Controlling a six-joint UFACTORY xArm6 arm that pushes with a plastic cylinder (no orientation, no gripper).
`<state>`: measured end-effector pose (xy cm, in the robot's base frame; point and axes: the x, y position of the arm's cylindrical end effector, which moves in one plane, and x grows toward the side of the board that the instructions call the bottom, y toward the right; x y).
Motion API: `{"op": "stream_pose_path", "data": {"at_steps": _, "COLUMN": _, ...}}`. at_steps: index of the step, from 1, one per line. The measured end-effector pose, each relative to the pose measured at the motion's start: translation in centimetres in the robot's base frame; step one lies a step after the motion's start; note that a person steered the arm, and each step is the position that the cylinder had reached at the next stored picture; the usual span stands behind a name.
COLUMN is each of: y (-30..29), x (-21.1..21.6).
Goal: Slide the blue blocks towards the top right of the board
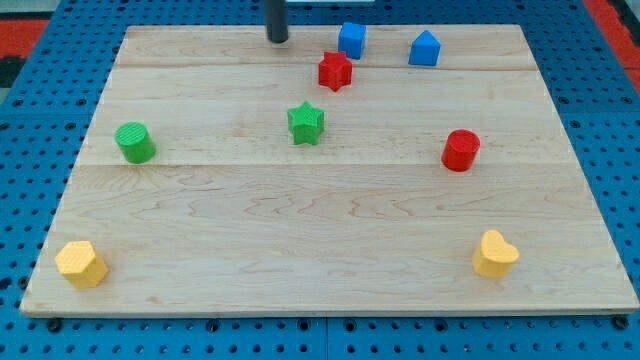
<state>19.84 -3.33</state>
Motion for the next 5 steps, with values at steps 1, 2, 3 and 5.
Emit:
{"op": "stream_pose_path", "data": {"at_steps": 1, "y": 7.6, "x": 0.7}}
{"op": "stream_pose_path", "data": {"at_steps": 2, "y": 12.0, "x": 2.0}}
{"op": "stream_pose_path", "data": {"at_steps": 3, "y": 9.4, "x": 3.4}}
{"op": "stream_pose_path", "data": {"at_steps": 5, "y": 9.1, "x": 5.9}}
